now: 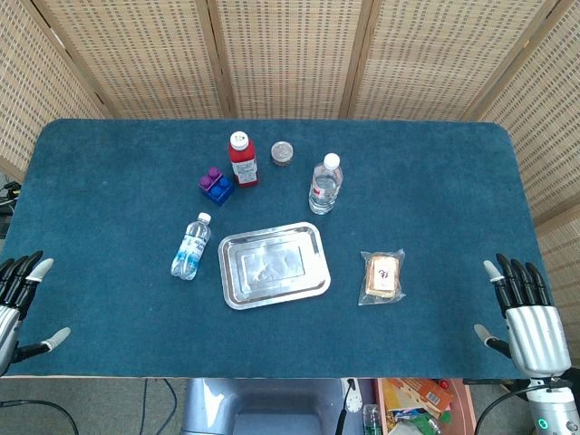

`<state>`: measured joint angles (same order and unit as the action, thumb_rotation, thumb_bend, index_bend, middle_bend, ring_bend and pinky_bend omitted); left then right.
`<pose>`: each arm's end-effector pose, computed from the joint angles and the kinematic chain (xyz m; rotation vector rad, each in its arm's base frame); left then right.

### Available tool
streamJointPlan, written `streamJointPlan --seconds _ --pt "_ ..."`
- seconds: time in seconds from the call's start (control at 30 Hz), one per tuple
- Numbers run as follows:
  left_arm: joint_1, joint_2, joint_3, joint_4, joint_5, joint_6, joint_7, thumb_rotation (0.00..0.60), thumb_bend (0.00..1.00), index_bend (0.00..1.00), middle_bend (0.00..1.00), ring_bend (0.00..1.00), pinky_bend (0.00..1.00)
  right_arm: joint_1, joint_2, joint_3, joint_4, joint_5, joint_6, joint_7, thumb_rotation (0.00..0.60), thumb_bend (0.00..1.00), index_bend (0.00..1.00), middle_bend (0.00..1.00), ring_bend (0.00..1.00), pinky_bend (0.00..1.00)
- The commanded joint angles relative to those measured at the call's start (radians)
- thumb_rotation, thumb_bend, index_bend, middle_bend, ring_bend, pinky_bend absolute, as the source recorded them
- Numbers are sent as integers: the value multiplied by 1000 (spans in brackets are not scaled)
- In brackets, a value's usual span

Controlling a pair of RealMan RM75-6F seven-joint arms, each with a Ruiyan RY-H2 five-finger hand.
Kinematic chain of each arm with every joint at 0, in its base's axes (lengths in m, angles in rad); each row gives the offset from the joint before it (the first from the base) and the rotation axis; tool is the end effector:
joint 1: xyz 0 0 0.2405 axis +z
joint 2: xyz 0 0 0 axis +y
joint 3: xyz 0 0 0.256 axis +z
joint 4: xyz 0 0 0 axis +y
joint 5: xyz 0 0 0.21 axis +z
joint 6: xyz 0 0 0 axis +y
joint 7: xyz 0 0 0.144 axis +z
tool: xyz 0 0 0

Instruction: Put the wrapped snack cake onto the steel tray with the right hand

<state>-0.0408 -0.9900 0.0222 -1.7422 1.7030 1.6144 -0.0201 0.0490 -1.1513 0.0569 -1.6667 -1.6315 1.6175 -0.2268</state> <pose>-0.2736 0.1495 0.1839 -1.4877 -0.8326 -1.0362 -0.2788 -0.1687 0.1570 1.4200 -0.6614 0.9280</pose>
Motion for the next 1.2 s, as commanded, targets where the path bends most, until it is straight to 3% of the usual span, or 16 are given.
streamJointPlan --seconds 0.03,0.13,0.27,0.53,0.73,1.03,1.07,1.13,1.2 --pt "-2 2 -1 -4 -4 -4 3 600 0 0 0 0 0 0 1 2 -3 6 -5 0 600 0 0 0 0 0" --pt "-3 1 -4 -3 -11 -7 2 600 0 0 0 0 0 6 3 2 -5 3 -16 3 600 0 0 0 0 0" --pt "-6 -5 -13 -2 -18 -4 -7 600 0 0 0 0 0 72 24 -1 -20 9 -144 -22 600 0 0 0 0 0" --pt "-38 -35 -40 4 -77 -65 41 600 0 0 0 0 0 316 33 46 -64 103 -547 -17 600 0 0 0 0 0" --pt "-66 -52 -56 5 -133 -126 80 600 0 0 0 0 0 441 -73 80 38 245 -729 -130 600 0 0 0 0 0" --pt "-93 -69 -79 11 -196 -174 117 600 0 0 0 0 0 549 -198 108 202 474 -851 -208 600 0 0 3 2 0" --pt "-95 -70 -81 11 -201 -178 117 600 0 0 0 0 0 556 -204 107 209 494 -860 -215 600 0 0 20 14 9" --pt "-98 -71 -82 12 -209 -183 118 600 0 0 0 0 0 570 -219 107 227 523 -870 -216 600 0 30 151 135 122" --pt "-99 -72 -83 12 -213 -186 119 600 0 0 0 0 0 576 -228 107 237 531 -866 -210 600 0 173 324 304 273"
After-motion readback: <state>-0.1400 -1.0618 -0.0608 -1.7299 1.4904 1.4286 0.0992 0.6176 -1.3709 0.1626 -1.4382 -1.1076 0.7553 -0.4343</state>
